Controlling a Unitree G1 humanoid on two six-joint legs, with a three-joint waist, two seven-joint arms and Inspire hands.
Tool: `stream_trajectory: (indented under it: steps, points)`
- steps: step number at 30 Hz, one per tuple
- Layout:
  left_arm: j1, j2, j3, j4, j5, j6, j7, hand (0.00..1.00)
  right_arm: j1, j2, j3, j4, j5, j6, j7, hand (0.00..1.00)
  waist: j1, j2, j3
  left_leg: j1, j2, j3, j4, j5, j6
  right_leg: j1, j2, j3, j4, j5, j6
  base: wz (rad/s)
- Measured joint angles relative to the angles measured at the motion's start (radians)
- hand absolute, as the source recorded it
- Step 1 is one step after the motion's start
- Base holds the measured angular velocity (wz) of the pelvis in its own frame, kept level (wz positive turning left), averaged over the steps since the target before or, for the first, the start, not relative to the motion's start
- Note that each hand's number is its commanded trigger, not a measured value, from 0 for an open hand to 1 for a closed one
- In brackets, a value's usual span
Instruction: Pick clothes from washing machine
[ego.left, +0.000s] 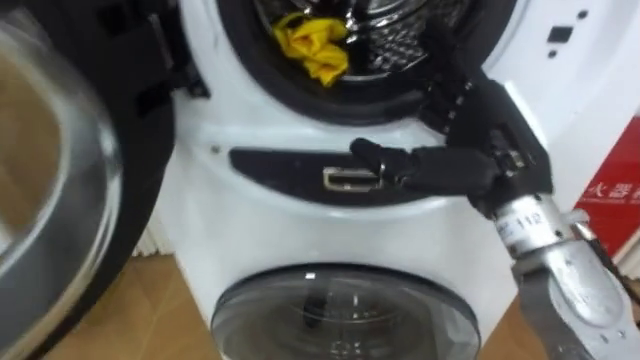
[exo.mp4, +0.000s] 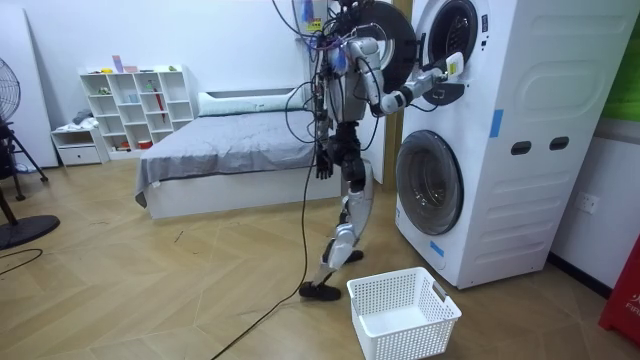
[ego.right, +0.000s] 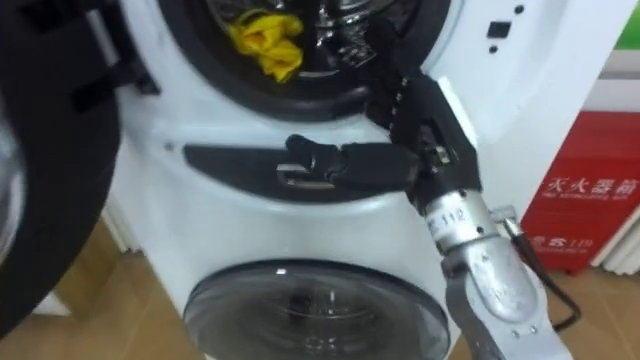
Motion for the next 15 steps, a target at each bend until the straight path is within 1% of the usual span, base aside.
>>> stream_trajectory:
  steps: [1,2,3,4,5,6,7,8,9,10,11,12,14,15]
  points:
    - [-0.023,0.011,-0.009,-0.005,-0.013,-0.003,0.013,0.0,0.026,-0.003,-0.001,-0.001,-0.005,-0.008,0.001,0.0,-0.017,0.023,0.0021,0.038,0.004,-0.032,-0.036,-0.007,0.003,-0.022,0.013,0.001,0.049,0.035,-0.004,-0.18]
    - [-0.048,0.018,-0.009,-0.017,-0.017,-0.014,0.017,0.0,0.033,-0.004,0.001,-0.001,-0.013,-0.011,0.006,0.0,-0.018,0.032,0.0046,0.052,0.015,-0.038,-0.056,-0.011,0.002,-0.064,0.04,0.008,0.052,-0.015,-0.012,-0.19]
    - [-0.064,0.02,-0.009,-0.019,-0.017,-0.023,0.017,0.0,0.033,-0.005,0.001,-0.001,-0.014,-0.008,0.012,0.0,-0.023,0.036,0.0038,0.055,0.022,-0.038,-0.062,-0.011,0.002,-0.09,0.057,0.01,0.037,-0.041,-0.017,-0.24]
    - [-0.091,0.022,-0.01,-0.019,-0.017,-0.037,0.016,0.0,0.034,-0.011,0.0,-0.003,-0.007,0.003,0.019,0.0,-0.028,0.041,0.0051,0.066,0.031,-0.039,-0.073,-0.009,0.002,-0.129,0.094,0.019,-0.032,-0.072,-0.023,-0.05]
    - [-0.097,0.022,-0.01,-0.022,-0.018,-0.058,0.014,0.0,0.035,-0.013,0.0,-0.009,0.005,0.022,0.025,0.0,-0.039,0.042,0.0046,0.079,0.035,-0.04,-0.08,-0.009,0.002,-0.148,0.123,0.021,-0.145,-0.076,-0.029,0.0]
    - [-0.097,0.02,-0.011,-0.024,-0.02,-0.062,0.012,0.0,0.036,-0.013,0.001,-0.009,0.014,0.029,0.03,0.0,-0.046,0.042,0.0044,0.084,0.035,-0.04,-0.083,-0.009,0.002,-0.151,0.135,0.028,-0.215,-0.07,-0.036,0.11]
    - [-0.095,0.013,-0.011,-0.027,-0.02,-0.062,0.01,0.0,0.037,-0.012,0.002,-0.01,0.022,0.035,0.034,0.0,-0.052,0.043,0.0045,0.096,0.035,-0.043,-0.085,-0.012,0.0,-0.155,0.158,0.049,-0.326,-0.012,-0.058,0.24]
    - [-0.076,0.01,-0.01,-0.036,-0.02,-0.061,0.01,0.0,0.04,-0.014,0.002,-0.011,0.034,0.044,0.034,0.0,-0.061,0.042,0.0014,0.11,0.033,-0.05,-0.092,-0.013,-0.004,-0.136,0.169,0.058,-0.365,0.046,-0.079,0.19]
    - [-0.063,0.007,-0.01,-0.042,-0.02,-0.06,0.009,0.0,0.04,-0.018,0.002,-0.011,0.042,0.047,0.037,0.0,-0.06,0.045,-0.0007,0.117,0.036,-0.053,-0.098,-0.013,-0.008,-0.129,0.174,0.055,-0.384,0.051,-0.082,0.06]
    - [-0.043,0.004,-0.007,-0.045,-0.019,-0.059,0.009,0.0,0.04,-0.02,0.002,-0.014,0.058,0.047,0.054,0.0,-0.059,0.052,-0.0045,0.12,0.044,-0.057,-0.11,-0.009,-0.016,-0.109,0.185,0.044,-0.421,0.074,-0.09,-0.07]
    - [-0.022,0.003,-0.003,-0.033,-0.017,-0.058,0.01,0.0,0.042,-0.02,0.001,-0.021,0.059,0.047,0.064,0.0,-0.059,0.056,-0.004,0.117,0.053,-0.06,-0.113,-0.005,-0.021,-0.097,0.192,0.03,-0.453,0.095,-0.092,0.0]
    - [-0.018,0.003,0.001,-0.028,-0.015,-0.057,0.012,0.0,0.042,-0.02,0.001,-0.022,0.058,0.047,0.068,0.0,-0.059,0.056,-0.0042,0.116,0.057,-0.062,-0.115,-0.004,-0.024,-0.092,0.196,0.028,-0.464,0.103,-0.097,0.07]
    - [0.032,0.002,0.024,-0.01,-0.01,-0.056,0.01,0.0,0.042,-0.019,0.0,-0.02,0.063,0.052,0.086,0.0,-0.058,0.055,-0.0055,0.12,0.066,-0.07,-0.123,0.003,-0.035,-0.075,0.208,0.028,-0.495,0.117,-0.108,0.08]
    - [0.045,0.001,0.025,-0.009,-0.01,-0.056,0.01,0.0,0.042,-0.019,0.0,-0.02,0.063,0.054,0.089,0.0,-0.057,0.054,-0.006,0.121,0.068,-0.072,-0.126,0.005,-0.038,-0.072,0.211,0.028,-0.503,0.119,-0.107,0.07]
